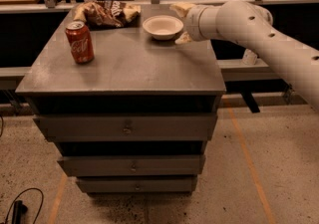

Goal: Move paper bowl near coke can

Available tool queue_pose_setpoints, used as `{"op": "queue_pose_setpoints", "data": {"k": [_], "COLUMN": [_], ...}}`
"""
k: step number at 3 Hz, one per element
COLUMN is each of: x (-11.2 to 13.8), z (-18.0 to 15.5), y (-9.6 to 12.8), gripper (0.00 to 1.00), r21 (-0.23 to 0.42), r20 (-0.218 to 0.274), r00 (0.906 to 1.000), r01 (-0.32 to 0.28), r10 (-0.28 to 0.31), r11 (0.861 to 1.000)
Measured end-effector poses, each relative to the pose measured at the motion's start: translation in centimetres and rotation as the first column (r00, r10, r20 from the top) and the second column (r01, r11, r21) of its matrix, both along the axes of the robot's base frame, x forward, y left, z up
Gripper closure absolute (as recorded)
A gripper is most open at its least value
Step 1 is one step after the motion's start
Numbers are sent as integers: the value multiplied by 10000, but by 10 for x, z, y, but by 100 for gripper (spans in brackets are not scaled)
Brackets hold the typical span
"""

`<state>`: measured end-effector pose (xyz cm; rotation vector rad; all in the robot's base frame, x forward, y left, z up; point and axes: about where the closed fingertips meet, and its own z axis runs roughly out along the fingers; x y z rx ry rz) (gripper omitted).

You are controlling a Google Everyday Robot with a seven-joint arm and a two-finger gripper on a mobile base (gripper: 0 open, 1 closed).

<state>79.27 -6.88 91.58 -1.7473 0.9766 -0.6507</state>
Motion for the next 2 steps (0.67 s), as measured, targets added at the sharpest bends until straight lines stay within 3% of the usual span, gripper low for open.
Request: {"op": "queue_pose_setpoints", "data": {"k": [1, 2], "x": [16, 30], "z": [-17, -29], "y": [16, 24], "gripper": [49, 49], "r21": [-134, -190], "r20": [-94, -157], "r00": [9992, 9978], "r01": [-401, -650], "r10": [400, 648], "r11": [9991, 9977]}}
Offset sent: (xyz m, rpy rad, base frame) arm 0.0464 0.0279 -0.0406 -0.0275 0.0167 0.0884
